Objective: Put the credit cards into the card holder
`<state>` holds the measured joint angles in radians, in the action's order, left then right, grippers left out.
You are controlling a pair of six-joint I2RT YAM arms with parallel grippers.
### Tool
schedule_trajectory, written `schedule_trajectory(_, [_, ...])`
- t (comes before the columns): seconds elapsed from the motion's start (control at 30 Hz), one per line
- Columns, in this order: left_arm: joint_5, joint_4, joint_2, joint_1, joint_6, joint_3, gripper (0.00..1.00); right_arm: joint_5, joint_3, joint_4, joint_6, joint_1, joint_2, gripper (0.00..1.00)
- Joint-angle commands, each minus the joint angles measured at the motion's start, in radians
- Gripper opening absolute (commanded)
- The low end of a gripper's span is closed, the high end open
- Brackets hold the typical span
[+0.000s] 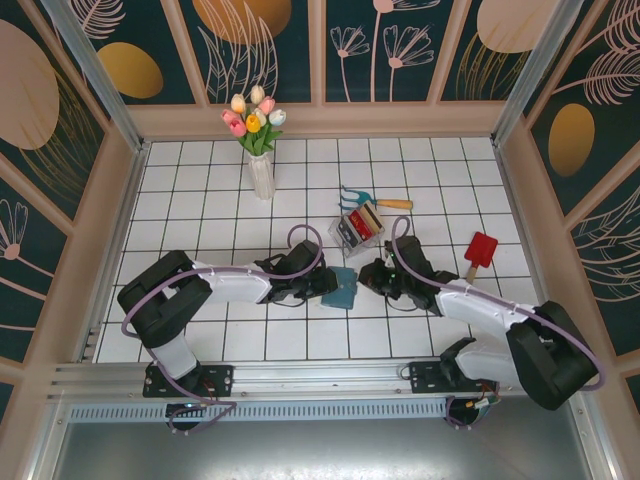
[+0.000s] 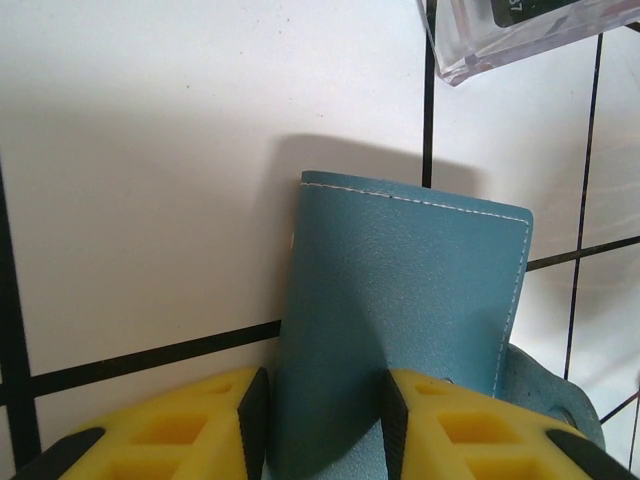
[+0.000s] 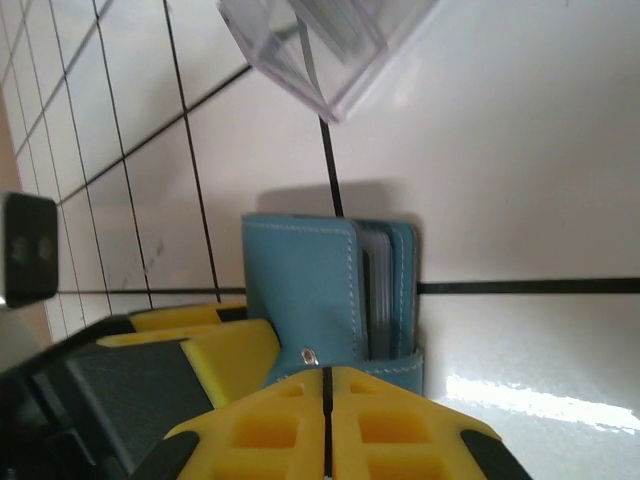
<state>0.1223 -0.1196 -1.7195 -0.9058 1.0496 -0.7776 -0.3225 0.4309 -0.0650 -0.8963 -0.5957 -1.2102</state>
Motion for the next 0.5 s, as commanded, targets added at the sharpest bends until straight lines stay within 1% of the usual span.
schedule_trajectory(0.0, [0.045, 0.072, -0.018, -0.024, -0.027, 0.02, 0.38, -0.07, 0.003, -0.069, 0.008, -0.007, -0.032, 0.08])
schedule_trajectory(0.2, [0.051, 0.097, -0.033, -0.025, -0.053, 0.008, 0.39, -0.079, 0.033, -0.102, 0.007, -0.021, -0.116, 0.07])
schedule_trajectory(0.47, [0.056, 0.1, -0.04, -0.026, -0.057, 0.006, 0.38, -0.07, 0.042, -0.131, -0.009, -0.055, -0.164, 0.07])
